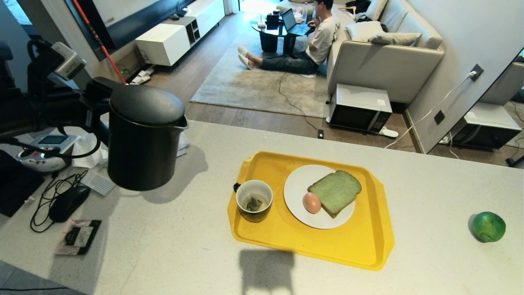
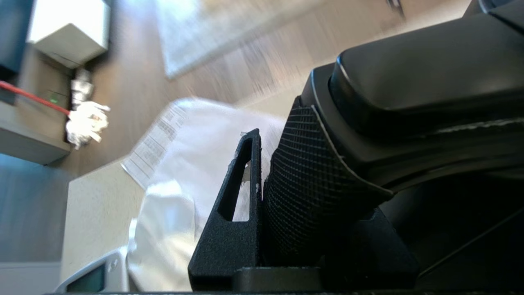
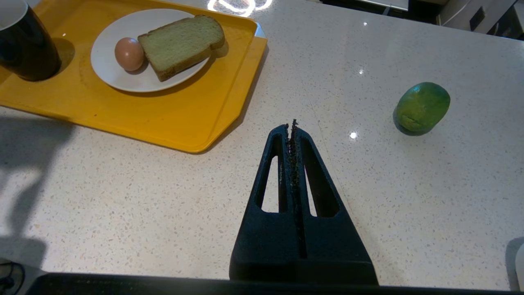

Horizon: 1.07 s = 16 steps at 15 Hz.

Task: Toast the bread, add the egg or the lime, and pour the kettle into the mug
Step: Put the kettle back

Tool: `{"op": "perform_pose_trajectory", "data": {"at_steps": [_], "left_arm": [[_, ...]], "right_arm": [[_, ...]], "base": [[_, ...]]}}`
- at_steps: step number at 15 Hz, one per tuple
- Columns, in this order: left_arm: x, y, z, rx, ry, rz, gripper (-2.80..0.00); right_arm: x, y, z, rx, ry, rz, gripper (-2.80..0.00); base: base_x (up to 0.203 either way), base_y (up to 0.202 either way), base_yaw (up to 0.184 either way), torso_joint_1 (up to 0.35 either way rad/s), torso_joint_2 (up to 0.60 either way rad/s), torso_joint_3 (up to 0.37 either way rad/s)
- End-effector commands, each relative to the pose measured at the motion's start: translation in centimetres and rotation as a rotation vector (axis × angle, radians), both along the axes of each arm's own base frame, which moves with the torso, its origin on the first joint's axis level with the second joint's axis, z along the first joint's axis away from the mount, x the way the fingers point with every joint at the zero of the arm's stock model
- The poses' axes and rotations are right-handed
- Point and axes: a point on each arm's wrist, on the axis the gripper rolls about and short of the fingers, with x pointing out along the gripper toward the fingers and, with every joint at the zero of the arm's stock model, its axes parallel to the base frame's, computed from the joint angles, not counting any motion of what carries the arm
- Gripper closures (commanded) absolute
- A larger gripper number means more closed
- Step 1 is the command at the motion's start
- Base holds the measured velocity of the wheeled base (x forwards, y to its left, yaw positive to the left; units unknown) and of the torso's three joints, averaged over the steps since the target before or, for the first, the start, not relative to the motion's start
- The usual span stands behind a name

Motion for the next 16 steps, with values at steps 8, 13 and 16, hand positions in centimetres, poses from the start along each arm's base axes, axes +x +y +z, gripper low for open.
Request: {"op": "perform_pose_trajectory", "data": {"at_steps": [8,13,16], "left_arm": [[9.0,0.4,-8.5,-0.263,-0.243,-0.043,0.00],[12.4,-2.0,-9.9,-0.311,-0.343,-0.051,0.00],[14.1,-3.6,-10.7,-0.354,-0.351,-0.058,0.00]], "right_arm": [[0.0,0.0,0.0,0.000,0.002,0.001,0.00],[0.0,0.0,0.0,0.000,0.002,0.001,0.00],[0.0,0.0,0.0,0.001,0.002,0.001,0.00]], "base": [[0.000,0.000,0.000,0.000,0.00,0.000],[0.000,0.000,0.000,0.000,0.00,0.000],[0.000,0.000,0.000,0.000,0.00,0.000]]}}
